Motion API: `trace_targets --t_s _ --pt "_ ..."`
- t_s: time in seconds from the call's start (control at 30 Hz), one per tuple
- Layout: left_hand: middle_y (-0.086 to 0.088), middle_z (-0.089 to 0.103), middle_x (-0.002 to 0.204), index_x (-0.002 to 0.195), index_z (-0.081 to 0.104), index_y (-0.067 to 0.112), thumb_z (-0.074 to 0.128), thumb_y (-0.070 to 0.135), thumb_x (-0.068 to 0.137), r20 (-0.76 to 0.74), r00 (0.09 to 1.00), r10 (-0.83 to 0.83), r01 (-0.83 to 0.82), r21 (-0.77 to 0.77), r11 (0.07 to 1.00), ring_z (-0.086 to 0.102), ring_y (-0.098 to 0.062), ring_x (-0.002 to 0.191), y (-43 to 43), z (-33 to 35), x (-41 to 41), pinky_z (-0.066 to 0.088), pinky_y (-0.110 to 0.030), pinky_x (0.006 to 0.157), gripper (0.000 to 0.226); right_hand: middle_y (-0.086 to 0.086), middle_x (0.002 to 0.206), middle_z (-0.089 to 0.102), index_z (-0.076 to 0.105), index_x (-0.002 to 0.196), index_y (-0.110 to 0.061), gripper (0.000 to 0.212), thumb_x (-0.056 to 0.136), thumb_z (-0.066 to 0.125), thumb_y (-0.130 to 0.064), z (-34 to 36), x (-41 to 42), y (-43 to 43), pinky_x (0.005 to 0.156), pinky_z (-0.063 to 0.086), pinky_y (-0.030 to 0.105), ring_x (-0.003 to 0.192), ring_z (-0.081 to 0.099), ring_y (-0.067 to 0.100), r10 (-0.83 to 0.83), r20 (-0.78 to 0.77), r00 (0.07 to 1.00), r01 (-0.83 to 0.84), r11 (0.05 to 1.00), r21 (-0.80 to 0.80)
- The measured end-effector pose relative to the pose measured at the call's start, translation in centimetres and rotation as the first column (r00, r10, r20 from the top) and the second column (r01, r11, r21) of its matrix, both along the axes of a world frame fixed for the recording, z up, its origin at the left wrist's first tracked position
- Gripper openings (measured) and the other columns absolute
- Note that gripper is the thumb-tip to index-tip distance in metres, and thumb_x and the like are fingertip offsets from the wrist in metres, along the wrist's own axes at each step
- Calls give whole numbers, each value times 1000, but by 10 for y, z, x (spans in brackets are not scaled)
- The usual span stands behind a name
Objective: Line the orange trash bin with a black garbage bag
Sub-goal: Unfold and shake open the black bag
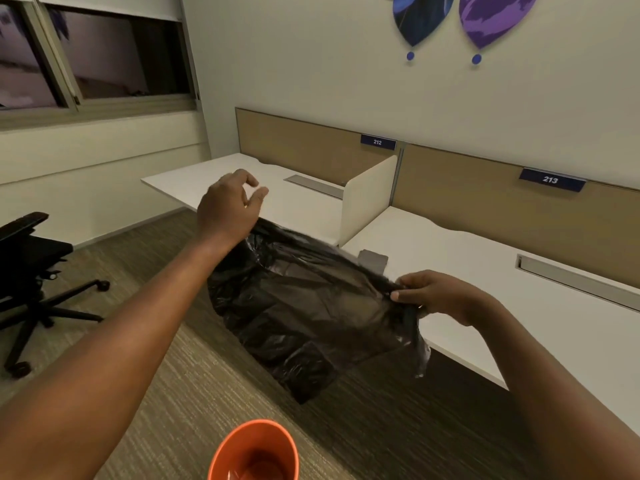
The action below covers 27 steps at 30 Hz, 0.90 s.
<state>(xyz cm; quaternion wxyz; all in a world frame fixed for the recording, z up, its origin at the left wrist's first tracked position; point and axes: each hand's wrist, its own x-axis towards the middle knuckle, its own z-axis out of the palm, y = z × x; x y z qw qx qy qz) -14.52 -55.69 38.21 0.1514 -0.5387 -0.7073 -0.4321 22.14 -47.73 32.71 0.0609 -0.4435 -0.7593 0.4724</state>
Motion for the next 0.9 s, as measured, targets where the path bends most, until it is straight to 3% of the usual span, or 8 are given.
trace_targets --t_s 0.1,0.2,0.3,0.37,0.47,0.6,0.7,0.9 --pt "-14 57 116 127 57 13 62 44 90 -298 951 82 -72 43 996 55 -33 109 -8 -8 26 42 -45 87 48 19 109 70 66 120 1 31 97 62 -19 0 -10 -8 92 54 44 99 65 32 -265 -376 888 105 913 -394" --pt "-8 59 104 111 60 13 64 51 89 -305 929 -212 251 97 963 56 -23 95 -28 -22 78 47 -38 79 44 21 104 67 63 113 4 28 99 56 -19 2 -30 -17 98 47 47 94 64 33 -485 -477 733 123 785 -607" --pt "7 60 94 104 53 27 64 78 75 62 850 -524 527 -154 836 60 -9 82 -54 -50 132 54 -25 68 59 17 105 61 54 121 -1 24 103 48 -15 8 -51 -25 100 49 43 90 62 27 -702 -494 513 47 597 -800" --pt "13 61 114 119 48 39 68 85 63 336 774 -536 630 -328 704 61 -3 103 -63 -73 159 56 -26 85 76 18 112 58 50 124 1 26 99 52 -9 9 -64 -27 86 56 40 89 64 27 -797 -472 376 53 527 -848" --pt "18 66 117 114 55 50 75 65 73 620 646 -446 694 -234 681 62 0 113 -59 -102 176 54 -25 95 48 20 107 56 55 110 2 16 96 58 -7 8 -77 -33 62 62 37 84 64 28 -818 -473 327 108 529 -841" --pt "-2 80 91 93 74 23 66 13 93 926 332 -181 563 -41 825 77 -14 84 -41 -114 165 61 -27 62 13 22 104 65 60 113 1 33 96 64 -27 3 -71 -38 82 63 38 95 69 30 -746 -528 406 208 638 -742" --pt "-7 81 92 103 71 12 69 10 90 983 127 -132 547 41 836 78 -20 80 -33 -110 146 58 -26 56 13 9 118 68 62 123 -16 57 85 66 -58 0 -57 -43 79 59 32 103 68 21 -489 -505 711 426 871 -243" --pt "-15 79 102 110 73 5 89 21 65 991 -68 -112 531 131 837 77 -30 91 -28 -109 135 61 -36 65 51 -2 93 77 71 100 -27 26 83 75 -46 -16 -53 -63 64 58 20 87 74 17 -62 -123 990 67 997 33"
